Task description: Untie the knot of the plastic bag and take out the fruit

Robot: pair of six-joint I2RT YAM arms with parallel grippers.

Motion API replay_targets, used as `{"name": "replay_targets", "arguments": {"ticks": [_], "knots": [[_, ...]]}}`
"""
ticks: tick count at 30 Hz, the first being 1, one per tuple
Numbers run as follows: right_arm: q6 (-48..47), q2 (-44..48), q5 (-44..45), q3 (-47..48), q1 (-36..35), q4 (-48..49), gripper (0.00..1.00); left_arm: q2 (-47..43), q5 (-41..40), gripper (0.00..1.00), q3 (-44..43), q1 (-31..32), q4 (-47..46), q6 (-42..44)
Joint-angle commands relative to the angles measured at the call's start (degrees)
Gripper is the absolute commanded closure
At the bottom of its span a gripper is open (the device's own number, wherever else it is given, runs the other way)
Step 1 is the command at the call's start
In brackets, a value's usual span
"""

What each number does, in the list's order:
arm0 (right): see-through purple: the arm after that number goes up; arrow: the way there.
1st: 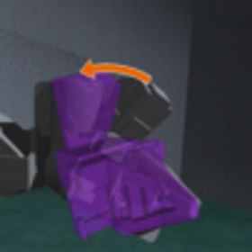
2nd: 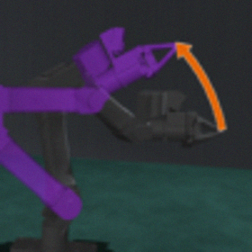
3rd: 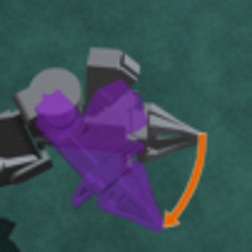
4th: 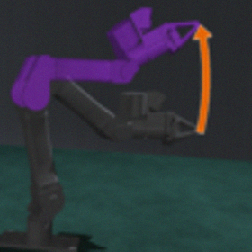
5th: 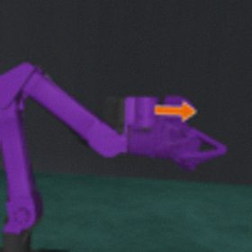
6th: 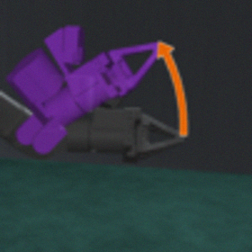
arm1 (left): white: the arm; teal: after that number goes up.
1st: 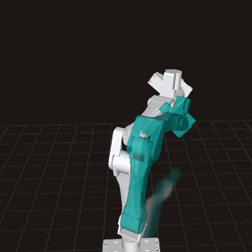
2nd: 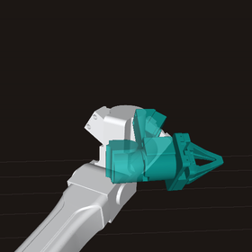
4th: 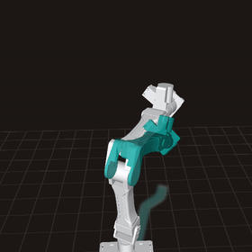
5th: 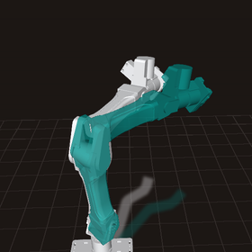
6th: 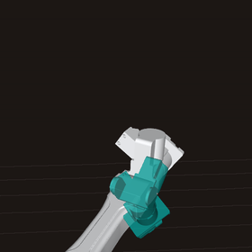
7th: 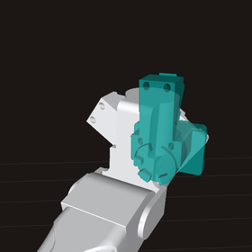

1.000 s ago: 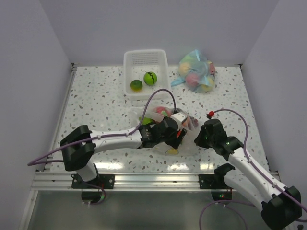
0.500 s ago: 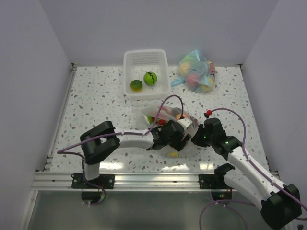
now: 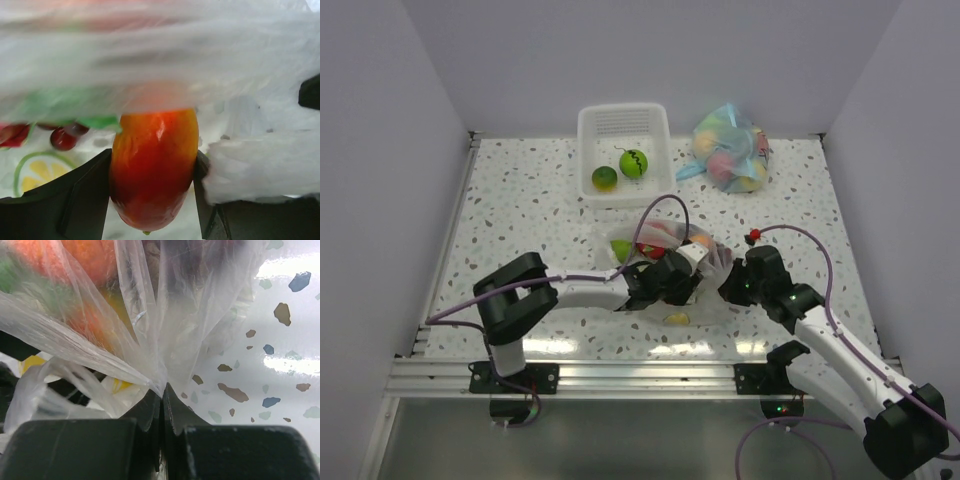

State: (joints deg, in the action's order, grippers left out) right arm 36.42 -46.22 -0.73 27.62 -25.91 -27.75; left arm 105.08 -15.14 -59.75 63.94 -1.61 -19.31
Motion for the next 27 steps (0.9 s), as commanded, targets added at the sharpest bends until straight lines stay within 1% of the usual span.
{"name": "replay_targets", "arguments": {"ticks": [1,6,11,14,16,18,20,22,24,26,27], "knots": [[-0.83,0.43,0.64,-0.11,-0.02,1.03,1.00,-6.89,-0.69,0.67,3.57,-1.36,-0.95,0.42],[-0.74,0.60,3.80,0.68,-0.10,0.15,1.00,-11.38,-0.07,0.68,8.40,-2.77,1.52,-0.64],[-0.39,-0.10,5.39,1.65,-0.02,0.24,1.00,-19.02,1.59,0.71,10.26,-3.12,5.38,-0.03],[-0.91,-0.89,5.48,2.09,-0.02,0.24,1.00,-25.08,4.93,0.71,10.88,-3.12,6.09,0.41],[-1.53,-1.24,5.92,2.18,-0.02,0.24,1.00,-29.99,8.97,0.72,11.75,-3.03,5.56,1.02],[-1.44,-1.86,5.31,2.00,-0.02,0.59,1.00,-32.56,13.26,0.73,11.85,-3.03,4.60,1.20],[-1.62,-2.30,4.87,1.83,-0.02,1.03,1.00,-35.63,17.57,0.74,11.32,-3.12,3.63,1.55],[-1.71,-2.65,3.90,1.83,0.07,1.38,1.00,-37.13,18.56,0.75,9.04,-3.12,3.54,1.38],[-1.88,-3.44,3.37,1.91,-0.02,1.47,1.00,-37.23,18.22,0.76,5.11,-3.47,3.89,0.60],[-2.41,-3.88,2.67,2.18,-0.02,1.29,1.00,-36.70,16.82,0.78,2.37,-5.31,3.89,-0.20],[-2.58,-3.97,2.58,2.27,-0.02,1.21,1.00,-35.92,16.28,0.79,-0.34,-6.54,3.89,-0.90]]}}
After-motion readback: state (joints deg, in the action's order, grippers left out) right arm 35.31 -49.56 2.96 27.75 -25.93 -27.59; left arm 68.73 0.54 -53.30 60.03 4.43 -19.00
